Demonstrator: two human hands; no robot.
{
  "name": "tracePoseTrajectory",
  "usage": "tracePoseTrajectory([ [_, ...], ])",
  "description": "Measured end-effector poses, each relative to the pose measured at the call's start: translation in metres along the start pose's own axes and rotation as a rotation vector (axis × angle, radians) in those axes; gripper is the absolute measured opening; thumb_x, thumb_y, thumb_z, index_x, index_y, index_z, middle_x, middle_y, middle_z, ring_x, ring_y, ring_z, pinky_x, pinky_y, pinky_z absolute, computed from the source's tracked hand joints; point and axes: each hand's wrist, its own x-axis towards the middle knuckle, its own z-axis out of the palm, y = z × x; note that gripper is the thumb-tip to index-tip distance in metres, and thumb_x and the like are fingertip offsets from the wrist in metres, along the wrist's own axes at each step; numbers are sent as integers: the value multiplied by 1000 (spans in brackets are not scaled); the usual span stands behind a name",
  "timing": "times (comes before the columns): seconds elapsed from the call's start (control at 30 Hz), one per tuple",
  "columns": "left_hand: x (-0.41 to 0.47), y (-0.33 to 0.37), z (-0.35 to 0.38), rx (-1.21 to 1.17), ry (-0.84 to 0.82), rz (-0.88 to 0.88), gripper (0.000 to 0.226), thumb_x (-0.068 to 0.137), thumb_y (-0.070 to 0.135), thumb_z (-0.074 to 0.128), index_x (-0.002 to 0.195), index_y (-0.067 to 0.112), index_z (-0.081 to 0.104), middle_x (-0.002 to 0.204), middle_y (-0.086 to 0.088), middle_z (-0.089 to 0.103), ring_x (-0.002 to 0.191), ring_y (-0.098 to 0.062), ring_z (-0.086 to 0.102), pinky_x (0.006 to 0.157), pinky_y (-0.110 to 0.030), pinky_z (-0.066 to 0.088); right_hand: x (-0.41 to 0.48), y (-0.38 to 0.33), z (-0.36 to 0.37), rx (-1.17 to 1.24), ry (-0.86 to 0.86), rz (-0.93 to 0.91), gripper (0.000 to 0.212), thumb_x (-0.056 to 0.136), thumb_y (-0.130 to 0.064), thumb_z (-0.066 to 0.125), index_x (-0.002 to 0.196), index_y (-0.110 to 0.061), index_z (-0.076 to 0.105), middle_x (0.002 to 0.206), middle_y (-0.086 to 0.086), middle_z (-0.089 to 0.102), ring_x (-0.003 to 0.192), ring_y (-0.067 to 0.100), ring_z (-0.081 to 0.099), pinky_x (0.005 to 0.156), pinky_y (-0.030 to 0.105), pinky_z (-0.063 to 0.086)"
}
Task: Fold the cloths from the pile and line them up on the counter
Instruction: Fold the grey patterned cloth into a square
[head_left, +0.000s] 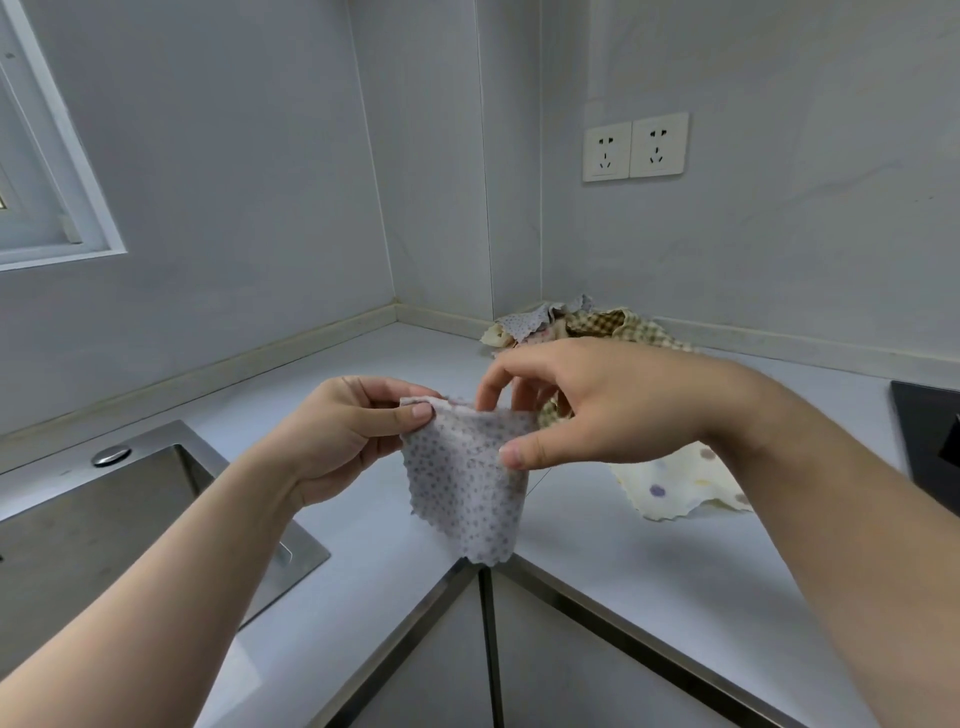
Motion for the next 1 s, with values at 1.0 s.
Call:
tracePoseTrajectory([
  [1.0,13,-19,10,826,533,238,25,100,31,55,93,9,66,85,-7,68,81,-26,61,74,-40,52,45,42,51,526,494,304,37,83,-5,73,113,-24,61,104,15,67,72,14,59,48,11,40],
])
